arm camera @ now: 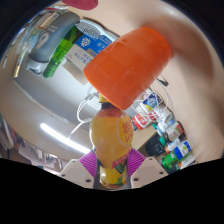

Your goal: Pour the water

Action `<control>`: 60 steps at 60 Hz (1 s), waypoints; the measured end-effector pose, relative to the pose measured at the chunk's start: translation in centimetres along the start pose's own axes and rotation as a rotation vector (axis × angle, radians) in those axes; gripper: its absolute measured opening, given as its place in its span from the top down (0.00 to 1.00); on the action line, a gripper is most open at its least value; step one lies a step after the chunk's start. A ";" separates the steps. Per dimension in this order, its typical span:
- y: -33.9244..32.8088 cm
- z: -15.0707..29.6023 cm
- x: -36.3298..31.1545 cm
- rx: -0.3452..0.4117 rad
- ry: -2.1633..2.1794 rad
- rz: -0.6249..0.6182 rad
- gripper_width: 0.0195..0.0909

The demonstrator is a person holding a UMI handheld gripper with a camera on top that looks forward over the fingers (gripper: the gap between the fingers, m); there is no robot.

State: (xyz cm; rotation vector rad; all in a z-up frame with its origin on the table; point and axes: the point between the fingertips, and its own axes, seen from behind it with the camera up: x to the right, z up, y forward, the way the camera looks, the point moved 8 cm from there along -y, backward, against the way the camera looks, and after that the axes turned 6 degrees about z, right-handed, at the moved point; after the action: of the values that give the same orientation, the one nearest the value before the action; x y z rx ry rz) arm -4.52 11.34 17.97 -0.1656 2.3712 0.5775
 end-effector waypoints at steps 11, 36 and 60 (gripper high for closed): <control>0.2 -0.8 0.5 -0.021 -0.143 -0.062 0.76; -1.5 -2.2 -19.0 -0.038 -1.899 -0.200 0.76; -9.1 19.6 -16.6 -0.020 -2.219 -0.655 0.76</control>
State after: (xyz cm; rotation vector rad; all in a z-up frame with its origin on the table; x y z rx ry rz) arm 22.12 11.40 12.31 -0.1398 0.0982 0.1285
